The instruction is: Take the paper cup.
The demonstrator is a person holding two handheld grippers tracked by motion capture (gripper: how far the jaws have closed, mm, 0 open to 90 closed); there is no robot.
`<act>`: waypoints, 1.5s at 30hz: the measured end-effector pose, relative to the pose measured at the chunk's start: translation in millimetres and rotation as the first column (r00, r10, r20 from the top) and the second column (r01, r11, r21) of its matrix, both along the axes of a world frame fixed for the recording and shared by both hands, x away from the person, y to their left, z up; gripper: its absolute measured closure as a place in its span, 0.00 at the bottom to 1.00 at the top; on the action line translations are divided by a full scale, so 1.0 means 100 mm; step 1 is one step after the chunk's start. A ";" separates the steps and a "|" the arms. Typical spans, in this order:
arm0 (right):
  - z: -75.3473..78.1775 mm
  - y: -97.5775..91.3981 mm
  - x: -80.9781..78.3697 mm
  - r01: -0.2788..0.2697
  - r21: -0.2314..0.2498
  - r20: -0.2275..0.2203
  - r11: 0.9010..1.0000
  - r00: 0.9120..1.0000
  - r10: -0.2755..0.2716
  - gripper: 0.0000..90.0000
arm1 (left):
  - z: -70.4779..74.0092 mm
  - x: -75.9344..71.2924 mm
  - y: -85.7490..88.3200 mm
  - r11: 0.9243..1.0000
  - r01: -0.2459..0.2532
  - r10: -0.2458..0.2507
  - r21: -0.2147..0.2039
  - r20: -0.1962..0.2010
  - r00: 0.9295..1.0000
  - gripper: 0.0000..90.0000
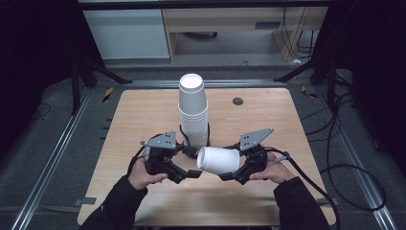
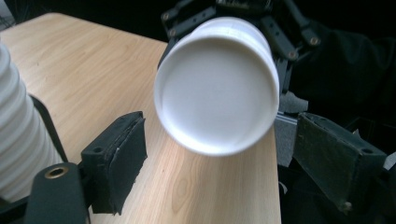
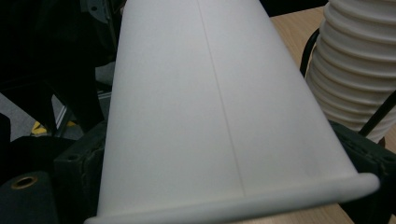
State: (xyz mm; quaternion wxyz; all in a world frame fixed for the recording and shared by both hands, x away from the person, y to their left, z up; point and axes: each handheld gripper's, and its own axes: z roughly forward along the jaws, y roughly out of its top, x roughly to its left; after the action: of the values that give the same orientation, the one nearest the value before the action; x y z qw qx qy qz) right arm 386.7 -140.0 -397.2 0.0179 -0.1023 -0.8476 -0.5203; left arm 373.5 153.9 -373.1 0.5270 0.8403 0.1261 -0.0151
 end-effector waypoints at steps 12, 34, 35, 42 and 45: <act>0.12 -0.11 0.07 0.029 -0.077 0.044 0.997 0.999 -0.025 0.10 | -0.05 0.06 0.03 0.998 -0.015 0.016 0.054 -0.008 1.000 0.18; 0.27 0.01 0.10 -0.048 -0.267 0.075 0.963 0.995 0.071 0.10 | -0.11 0.10 -0.05 0.994 0.024 -0.021 0.105 -0.030 0.999 0.17; 0.27 0.02 0.11 -0.054 -0.282 0.073 0.958 0.994 0.078 0.10 | -0.11 0.10 -0.07 0.994 0.027 -0.024 0.107 -0.029 0.999 0.17; 0.23 0.08 0.12 -0.084 -0.314 0.066 0.946 0.992 0.110 0.10 | -0.10 0.10 -0.14 0.993 0.047 -0.044 0.112 -0.033 0.998 0.16; 0.22 0.13 0.11 -0.105 -0.327 0.066 0.939 0.989 0.134 0.10 | -0.11 0.09 -0.18 0.991 0.059 -0.055 0.124 -0.034 0.998 0.15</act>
State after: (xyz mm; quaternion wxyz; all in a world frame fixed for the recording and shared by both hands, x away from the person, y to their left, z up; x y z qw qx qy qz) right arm 398.1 -126.7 -375.7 -0.0047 -0.0294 -0.9260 -0.3765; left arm 382.7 135.4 -384.2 0.4709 0.8745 0.1109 -0.0352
